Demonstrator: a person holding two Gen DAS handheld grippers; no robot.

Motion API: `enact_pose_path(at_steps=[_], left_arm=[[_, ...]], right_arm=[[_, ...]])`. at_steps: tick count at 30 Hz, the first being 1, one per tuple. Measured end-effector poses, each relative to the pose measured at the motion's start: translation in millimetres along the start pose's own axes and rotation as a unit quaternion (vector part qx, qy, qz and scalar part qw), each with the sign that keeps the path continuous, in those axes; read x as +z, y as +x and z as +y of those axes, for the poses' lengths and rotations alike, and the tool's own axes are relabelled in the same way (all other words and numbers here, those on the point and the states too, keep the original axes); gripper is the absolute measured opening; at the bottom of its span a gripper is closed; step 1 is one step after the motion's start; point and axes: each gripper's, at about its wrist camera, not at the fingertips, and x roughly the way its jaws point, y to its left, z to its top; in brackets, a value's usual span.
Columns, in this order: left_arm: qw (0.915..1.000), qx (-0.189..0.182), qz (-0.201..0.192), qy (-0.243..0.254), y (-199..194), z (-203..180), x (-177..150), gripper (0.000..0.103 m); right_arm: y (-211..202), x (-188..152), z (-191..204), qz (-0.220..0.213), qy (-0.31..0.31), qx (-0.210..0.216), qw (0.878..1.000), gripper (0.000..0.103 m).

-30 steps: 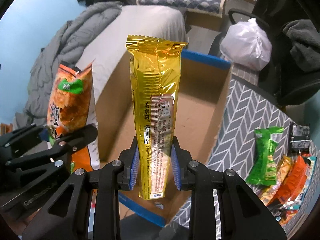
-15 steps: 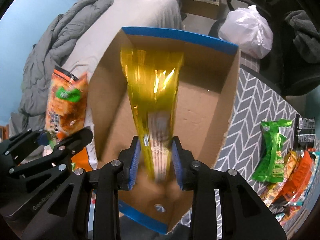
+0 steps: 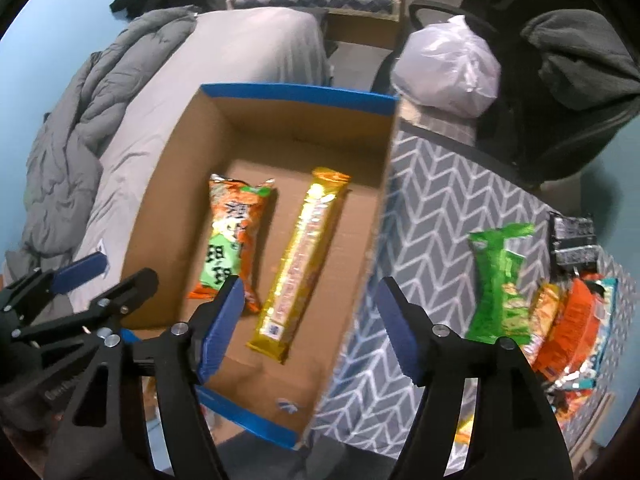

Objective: Organize snacks
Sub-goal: 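Move both tools back over the remaining snacks on the table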

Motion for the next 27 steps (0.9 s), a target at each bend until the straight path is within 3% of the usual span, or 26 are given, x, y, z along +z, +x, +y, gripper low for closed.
enact_pose_path(at_steps=[27], left_arm=[[0.9961, -0.042, 0.009, 0.077, -23.0, -109.1, 3.1, 0.073]], right_arm=[[-63.5, -56.3, -158.8, -0.020, 0.122, -0.089, 0.988, 0.081]])
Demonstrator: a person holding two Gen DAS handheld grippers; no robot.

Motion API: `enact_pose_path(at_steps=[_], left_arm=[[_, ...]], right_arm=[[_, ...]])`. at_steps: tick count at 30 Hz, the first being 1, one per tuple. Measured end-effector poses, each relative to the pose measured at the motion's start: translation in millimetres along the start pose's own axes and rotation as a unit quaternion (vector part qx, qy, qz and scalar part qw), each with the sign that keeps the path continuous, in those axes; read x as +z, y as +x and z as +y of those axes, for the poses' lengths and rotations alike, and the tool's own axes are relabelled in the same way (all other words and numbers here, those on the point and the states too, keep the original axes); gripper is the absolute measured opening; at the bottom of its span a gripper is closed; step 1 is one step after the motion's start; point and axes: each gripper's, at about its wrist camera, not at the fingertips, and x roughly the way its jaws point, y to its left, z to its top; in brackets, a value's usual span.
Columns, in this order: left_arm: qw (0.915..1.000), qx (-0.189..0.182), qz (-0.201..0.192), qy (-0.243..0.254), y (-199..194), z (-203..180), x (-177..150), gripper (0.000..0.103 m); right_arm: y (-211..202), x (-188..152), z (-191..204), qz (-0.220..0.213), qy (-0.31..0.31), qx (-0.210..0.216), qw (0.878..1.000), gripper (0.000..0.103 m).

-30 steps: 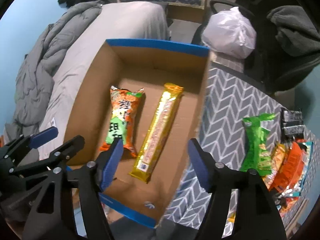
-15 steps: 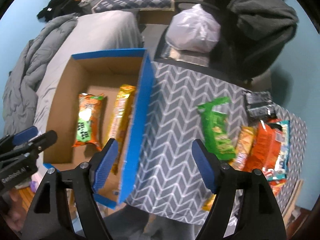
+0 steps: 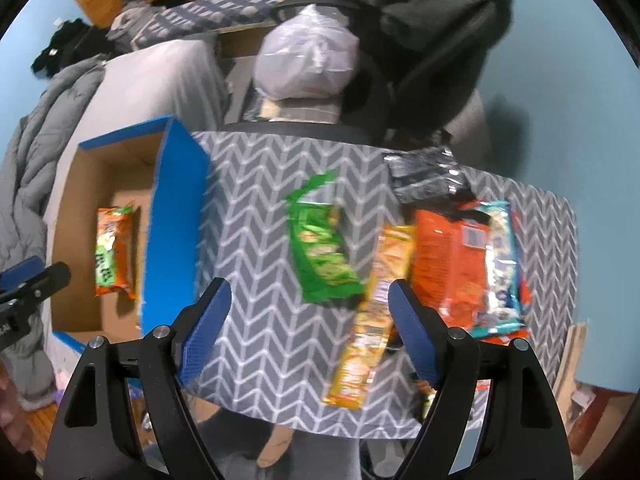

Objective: Organize snacks
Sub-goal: 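Move both tools back over the remaining snacks on the table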

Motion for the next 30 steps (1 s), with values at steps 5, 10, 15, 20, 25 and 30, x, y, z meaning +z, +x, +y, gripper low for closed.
enact_pose_path(at_steps=[5, 10, 15, 20, 25, 30], left_arm=[[0.9998, -0.005, 0.003, 0.017, 1.3, -27.5, 3.5, 0.074], [0.9992, -0.008, 0.011, 0.036, 7.3, -55.2, 5.4, 0.076], [0.9981, -0.008, 0.026, 0.056, 19.9, -81.6, 7.1, 0.076], [0.9966, -0.005, 0.045, 0.069, 36.9, -101.7, 9.4, 0.076], [0.9954, -0.002, 0.063, 0.072, 55.6, -116.5, 9.8, 0.077], [0.9940, 0.004, 0.077, 0.078, 75.0, -128.8, 10.8, 0.077]], right_arm=[[-2.2, -5.1, -34.1, 0.001, 0.021, -0.015, 1.000, 0.081], [-1.7, -10.6, -63.7, 0.004, 0.033, -0.030, 0.999, 0.085], [5.3, -16.1, -94.2, 0.009, 0.051, -0.037, 0.998, 0.085], [21.8, -21.5, -122.4, 0.023, 0.068, -0.037, 0.997, 0.086], [40.1, -22.8, -135.7, 0.034, 0.076, -0.023, 0.996, 0.086], [62.1, -21.5, -138.8, 0.044, 0.076, -0.010, 0.996, 0.086]])
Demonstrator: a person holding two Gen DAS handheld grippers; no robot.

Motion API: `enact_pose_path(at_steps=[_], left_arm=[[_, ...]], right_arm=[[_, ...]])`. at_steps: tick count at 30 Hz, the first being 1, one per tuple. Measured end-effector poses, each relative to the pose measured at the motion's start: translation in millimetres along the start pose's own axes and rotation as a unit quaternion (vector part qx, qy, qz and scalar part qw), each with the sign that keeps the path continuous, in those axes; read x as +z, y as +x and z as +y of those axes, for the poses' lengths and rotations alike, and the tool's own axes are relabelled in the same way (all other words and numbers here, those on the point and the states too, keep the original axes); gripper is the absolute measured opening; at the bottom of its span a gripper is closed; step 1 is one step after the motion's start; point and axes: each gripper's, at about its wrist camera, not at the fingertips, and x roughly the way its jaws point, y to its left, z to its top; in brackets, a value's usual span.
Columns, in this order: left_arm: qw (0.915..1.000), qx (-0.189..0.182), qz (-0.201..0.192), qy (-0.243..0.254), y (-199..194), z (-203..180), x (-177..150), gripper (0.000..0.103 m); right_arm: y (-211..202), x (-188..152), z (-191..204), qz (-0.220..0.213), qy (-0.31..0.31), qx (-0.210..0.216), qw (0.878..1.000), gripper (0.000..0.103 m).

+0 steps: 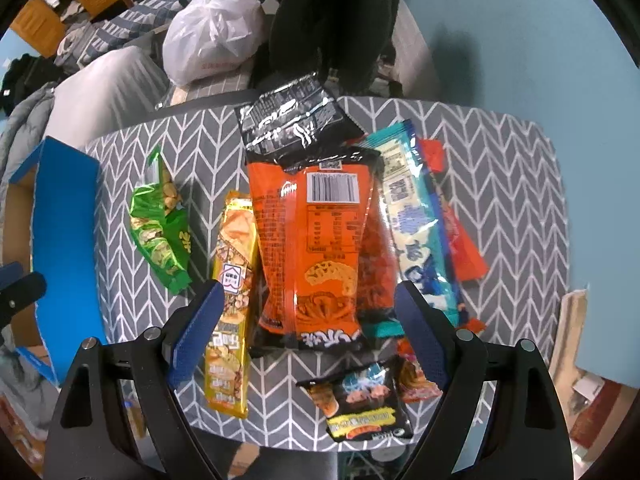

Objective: Organize snacks
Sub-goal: 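Move both tools back over the remaining snacks on the table, then grasp the green pea snack bag with left tool while right grasps orange chip bag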

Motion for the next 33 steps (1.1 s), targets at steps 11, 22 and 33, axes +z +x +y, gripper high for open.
enact_pose_path(at_steps=[11, 22, 33], left_arm=[[0.9993, -0.006, 0.035, -0.007, 40.1, -19.3, 15.8, 0.077], [0.9984, -0.002, 0.053, -0.021, 65.1, -32.8, 32.6, 0.077], [0.9965, -0.001, 0.076, -0.034, 92.3, -45.1, 51.9, 0.081]], right_arm=[[44.8, 9.5, 4.2, 0.027, -0.001, -0.005, 1.000, 0.086], [75.1, 10.6, 7.3, 0.036, -0.001, -0.016, 0.999, 0.086], [84.7, 11.2, 17.3, 0.018, -0.033, -0.019, 0.999, 0.054]])
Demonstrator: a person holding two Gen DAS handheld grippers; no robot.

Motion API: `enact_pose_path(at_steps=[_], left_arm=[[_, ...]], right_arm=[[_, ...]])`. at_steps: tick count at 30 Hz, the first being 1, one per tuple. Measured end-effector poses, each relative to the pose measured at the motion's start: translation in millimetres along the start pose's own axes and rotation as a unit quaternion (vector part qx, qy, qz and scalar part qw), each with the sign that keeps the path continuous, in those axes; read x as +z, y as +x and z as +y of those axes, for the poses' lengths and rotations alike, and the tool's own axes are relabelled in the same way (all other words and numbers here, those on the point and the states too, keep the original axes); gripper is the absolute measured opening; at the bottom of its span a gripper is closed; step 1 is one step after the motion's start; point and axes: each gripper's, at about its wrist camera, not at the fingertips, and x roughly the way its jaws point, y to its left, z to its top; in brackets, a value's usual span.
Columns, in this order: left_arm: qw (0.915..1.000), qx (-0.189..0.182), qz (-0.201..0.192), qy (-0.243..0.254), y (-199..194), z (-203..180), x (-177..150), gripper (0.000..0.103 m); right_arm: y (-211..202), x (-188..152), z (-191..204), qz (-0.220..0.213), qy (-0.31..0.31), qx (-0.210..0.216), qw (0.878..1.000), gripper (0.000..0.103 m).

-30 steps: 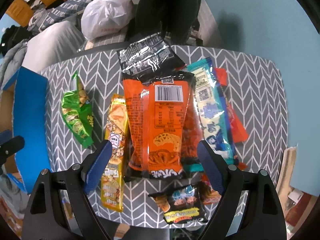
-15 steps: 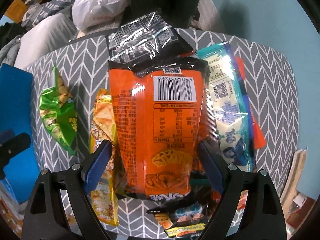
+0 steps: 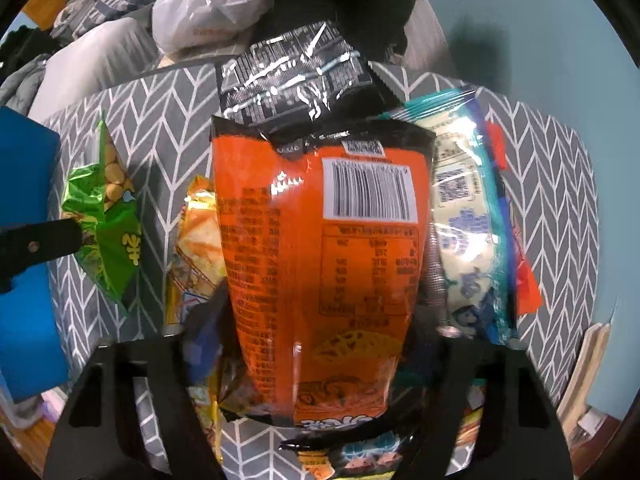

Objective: Organize snacks
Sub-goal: 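Grasp the green pea snack bag with left tool while right grasps orange chip bag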

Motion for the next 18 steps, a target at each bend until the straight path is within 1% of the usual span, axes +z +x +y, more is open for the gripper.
enact_pose_path(at_steps=[1, 3, 5, 8, 12, 14, 15, 16, 18], left_arm=[[1.0000, -0.001, 0.000, 0.000, 2.8, -1.7, 1.7, 0.081], [0.9999, 0.009, 0.004, 0.004, 10.5, -5.8, 5.0, 0.081], [0.9997, 0.017, 0.011, 0.010, 18.2, -9.3, 6.7, 0.081], [0.9995, 0.025, 0.017, 0.012, 29.4, -11.1, 10.4, 0.081], [0.9995, 0.024, 0.019, 0.010, 40.8, -11.9, 12.7, 0.081], [0.9997, 0.017, 0.015, 0.013, 41.5, -11.4, 12.6, 0.076], [0.9997, 0.011, 0.012, 0.016, 41.8, -11.1, 12.4, 0.064], [0.9997, 0.007, 0.012, 0.019, 42.4, -11.5, 12.7, 0.058], [0.9996, 0.010, 0.008, 0.026, 40.8, -10.6, 10.9, 0.057]], right_arm=[[0.3, 0.1, 0.7, 0.002, 0.000, 0.007, 1.000, 0.053], [0.4, 0.5, -0.2, 0.002, 0.003, 0.015, 1.000, 0.045], [-0.7, 0.1, -0.1, -0.001, 0.002, 0.013, 1.000, 0.041], [-7.3, -2.5, -5.3, -0.003, 0.001, 0.013, 1.000, 0.040], [-16.2, -7.5, -10.2, -0.004, 0.003, 0.016, 1.000, 0.040], [-21.9, -10.1, -13.2, -0.006, 0.005, 0.019, 1.000, 0.040], [-25.4, -11.2, -15.4, -0.007, 0.006, 0.021, 1.000, 0.040], [-28.2, -11.5, -17.0, -0.008, 0.008, 0.021, 1.000, 0.040], [-37.4, -13.5, -23.6, -0.010, 0.008, 0.025, 1.000, 0.040]])
